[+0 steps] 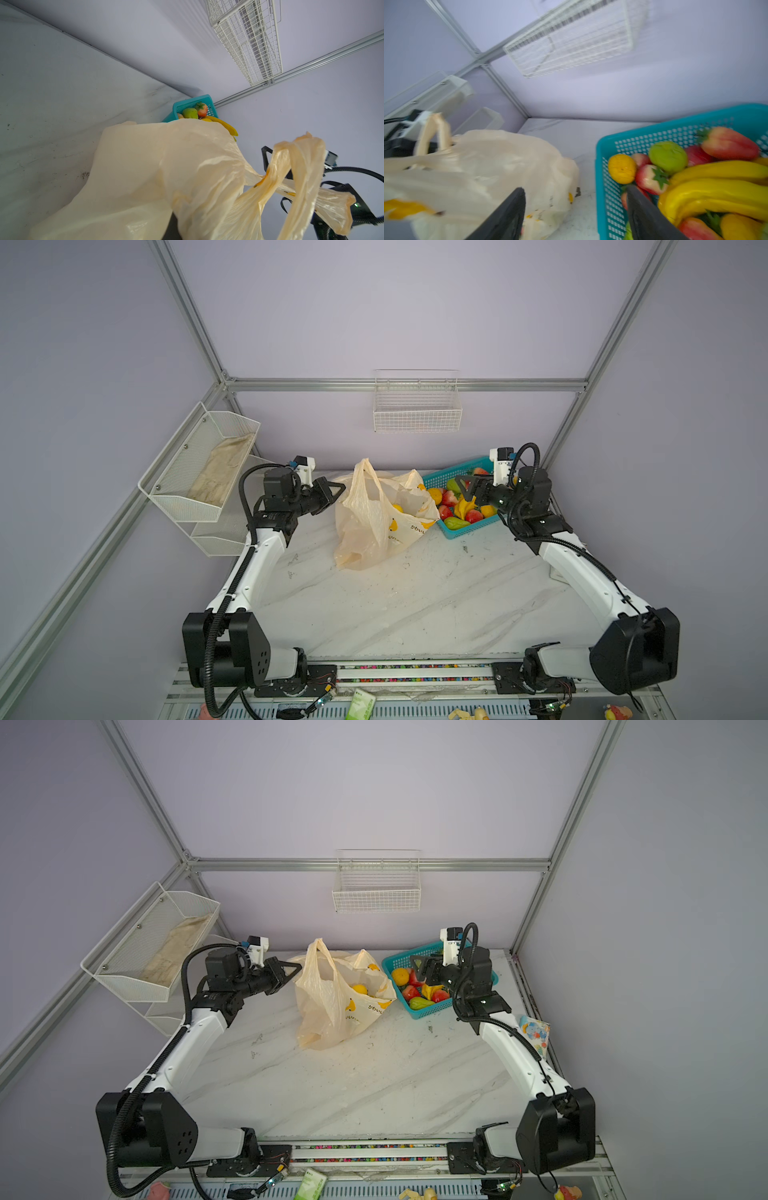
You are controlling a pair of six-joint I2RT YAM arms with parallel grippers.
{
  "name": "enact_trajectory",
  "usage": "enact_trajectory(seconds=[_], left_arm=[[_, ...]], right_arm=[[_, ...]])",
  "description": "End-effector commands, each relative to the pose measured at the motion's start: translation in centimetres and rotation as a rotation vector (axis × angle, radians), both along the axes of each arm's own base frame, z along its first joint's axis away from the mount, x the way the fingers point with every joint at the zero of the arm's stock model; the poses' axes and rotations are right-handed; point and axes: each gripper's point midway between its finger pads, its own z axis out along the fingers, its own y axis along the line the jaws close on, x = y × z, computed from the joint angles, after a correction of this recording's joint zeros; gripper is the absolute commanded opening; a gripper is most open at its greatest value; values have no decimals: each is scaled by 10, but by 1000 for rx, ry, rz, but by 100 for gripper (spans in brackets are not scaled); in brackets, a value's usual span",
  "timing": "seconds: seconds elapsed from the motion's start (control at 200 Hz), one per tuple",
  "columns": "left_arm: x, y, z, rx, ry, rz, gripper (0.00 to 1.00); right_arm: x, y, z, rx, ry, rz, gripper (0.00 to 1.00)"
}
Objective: Place the fake fruits into the plastic bag and tie a complex knot
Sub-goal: 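Move the right gripper back over the fruit basket, then lower the right gripper onto a red-yellow apple with leaves and grasp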
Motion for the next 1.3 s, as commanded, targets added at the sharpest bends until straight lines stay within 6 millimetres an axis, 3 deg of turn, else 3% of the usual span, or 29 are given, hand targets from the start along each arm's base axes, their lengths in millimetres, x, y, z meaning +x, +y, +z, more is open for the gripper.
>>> enact_trajectory(seconds=[0.0,0.225,0.415,0.575,0.775,1.295], left_arm=[[-7,0,6,-15,-39,-11,0],[-6,-1,4,-20,-34,-14,0],[-5,-1,1,-25,-24,-18,0],[-4,-1,-1,-24,-21,-14,0],[-4,-1,0,-31,-20,-16,0],[-5,-1,2,-29,-30,-16,0]], right_arm=[[40,-18,-42,-42,85,-142,76],[97,-16,-120,-108,231,-173,66],[123,-17,-153,-121,280,-176,54],[130,-17,-170,-127,312,-167,42],[134,-22,-177,-127,323,-174,26],[124,-22,-193,-138,356,-164,22]])
